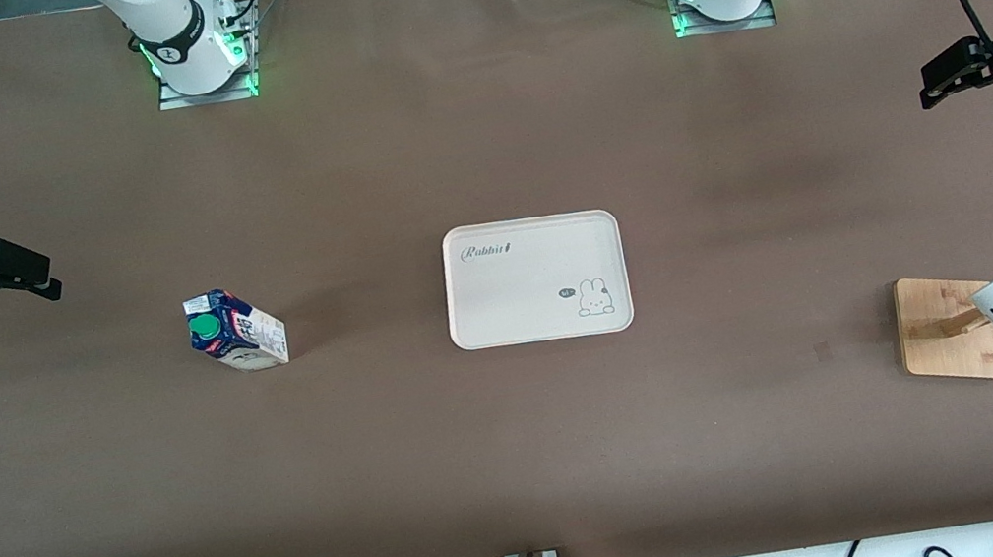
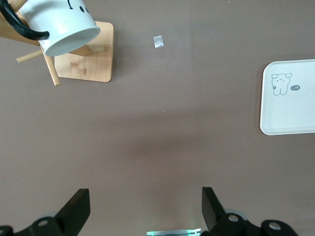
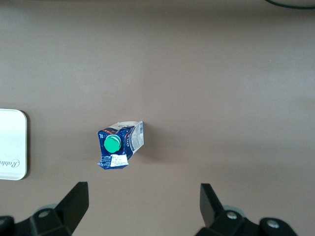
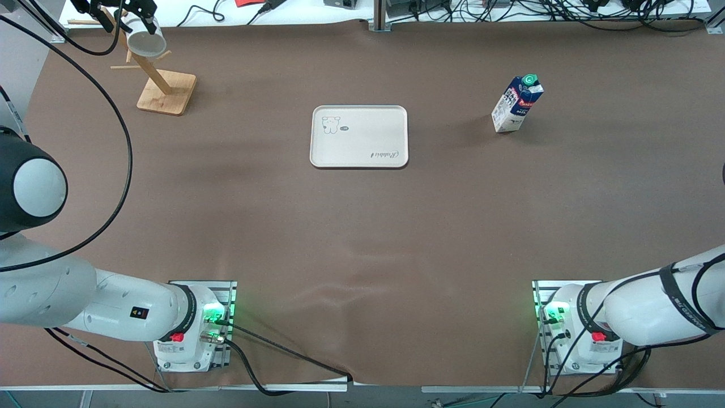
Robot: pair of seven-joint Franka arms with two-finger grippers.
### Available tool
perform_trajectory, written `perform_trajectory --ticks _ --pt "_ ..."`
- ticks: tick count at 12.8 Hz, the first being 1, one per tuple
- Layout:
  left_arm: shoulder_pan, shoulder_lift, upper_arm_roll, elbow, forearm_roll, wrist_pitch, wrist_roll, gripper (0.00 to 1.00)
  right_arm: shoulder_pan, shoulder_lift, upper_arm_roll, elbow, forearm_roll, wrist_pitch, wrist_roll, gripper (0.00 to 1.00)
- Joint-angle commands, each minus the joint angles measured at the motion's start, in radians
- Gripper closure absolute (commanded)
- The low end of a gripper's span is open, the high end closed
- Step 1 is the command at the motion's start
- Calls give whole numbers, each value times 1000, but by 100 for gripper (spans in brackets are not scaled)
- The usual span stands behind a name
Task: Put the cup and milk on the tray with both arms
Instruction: 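Reach the right gripper to the milk carton while the left gripper reaches the mug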
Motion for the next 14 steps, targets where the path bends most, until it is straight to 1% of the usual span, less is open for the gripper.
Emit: perform_trajectory --ticks 1,7,9,10,11,12,14 --pt "1 4 6 13 -11 -9 -3 0 -2 -2 2 2 -8 8 -7 0" --pt "-2 15 3 22 -17 -5 -3 0 0 -2 4 5 -8 8 -7 0" --pt "-2 38 3 24 -68 18 -3 0 0 -2 4 5 -7 8 -9 0" --pt "1 42 5 19 -70 15 -4 0 1 -2 5 5 -5 10 -7 0" --pt "0 47 5 19 -70 43 -3 0 6 0 5 5 -7 10 -7 0" --pt "-2 47 2 19 -73 70 11 0 3 1 5 5 -1 39 -6 0" --pt "-5 47 0 24 -91 78 11 0 -5 20 2 -1 10 79 -19 0"
